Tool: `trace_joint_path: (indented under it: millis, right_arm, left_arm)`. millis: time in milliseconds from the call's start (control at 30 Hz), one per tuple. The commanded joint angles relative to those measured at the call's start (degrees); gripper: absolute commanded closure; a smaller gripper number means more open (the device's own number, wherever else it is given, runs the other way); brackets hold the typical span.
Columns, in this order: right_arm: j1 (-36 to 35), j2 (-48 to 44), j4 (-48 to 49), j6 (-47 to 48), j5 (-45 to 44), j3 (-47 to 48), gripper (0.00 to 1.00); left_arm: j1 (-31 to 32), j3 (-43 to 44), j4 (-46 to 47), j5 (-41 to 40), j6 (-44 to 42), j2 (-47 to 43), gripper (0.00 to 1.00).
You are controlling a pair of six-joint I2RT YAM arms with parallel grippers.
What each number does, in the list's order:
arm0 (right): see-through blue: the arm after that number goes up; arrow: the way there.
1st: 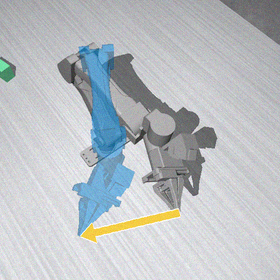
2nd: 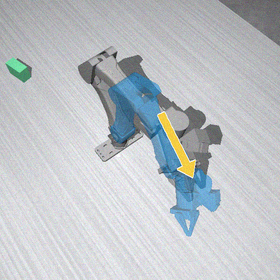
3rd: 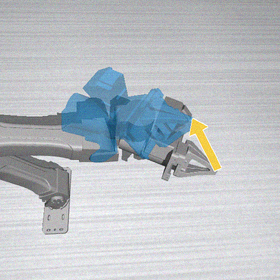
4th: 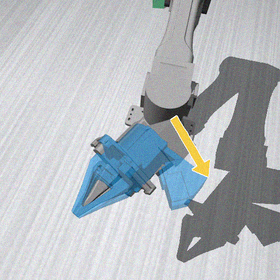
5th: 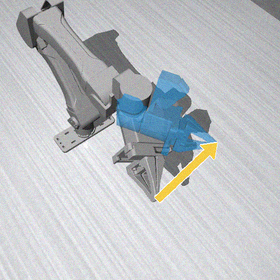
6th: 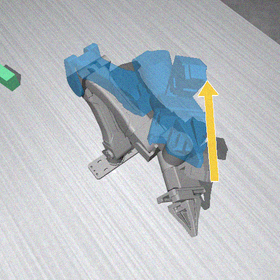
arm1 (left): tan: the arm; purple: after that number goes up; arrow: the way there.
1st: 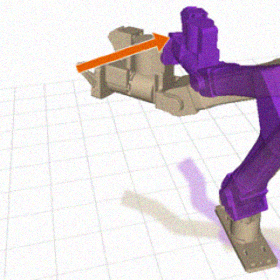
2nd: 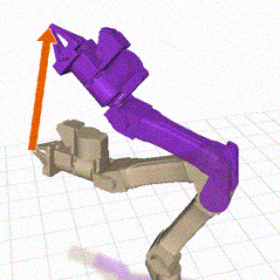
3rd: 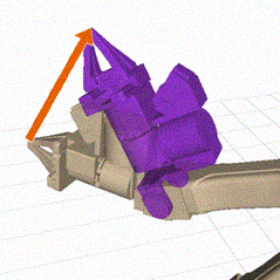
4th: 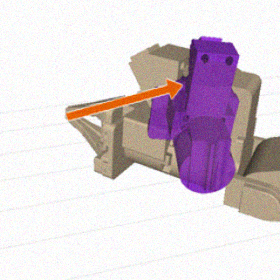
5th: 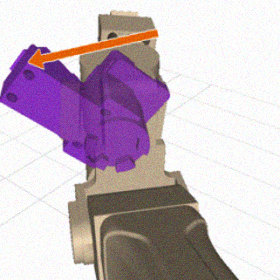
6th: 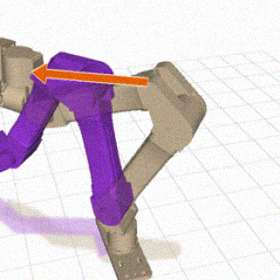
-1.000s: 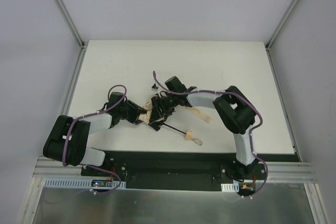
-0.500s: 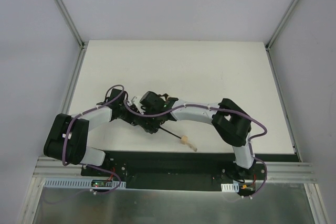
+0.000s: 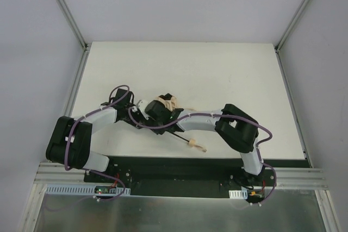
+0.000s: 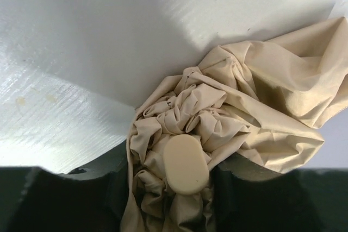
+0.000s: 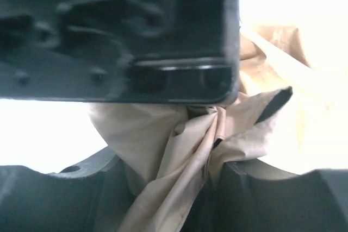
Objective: Put away the umbrella
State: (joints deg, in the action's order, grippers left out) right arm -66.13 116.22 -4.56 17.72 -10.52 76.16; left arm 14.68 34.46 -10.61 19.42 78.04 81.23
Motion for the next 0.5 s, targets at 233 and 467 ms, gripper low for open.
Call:
trace_joint_path:
  millis: [233, 467]
  right_arm:
    - [14.9, 4.9, 0.4, -13.7, 48.2, -8.2, 1.00]
    - [18.5, 11.6, 13.9, -31.4, 65.7, -7.3, 1.00]
  left_arm:
    - [-1.7, -0.1, -0.5, -0.7, -11.9, -4.9, 0.01]
    - [-1.5, -7.1, 10.3, 2.7, -8.1, -4.6, 0.01]
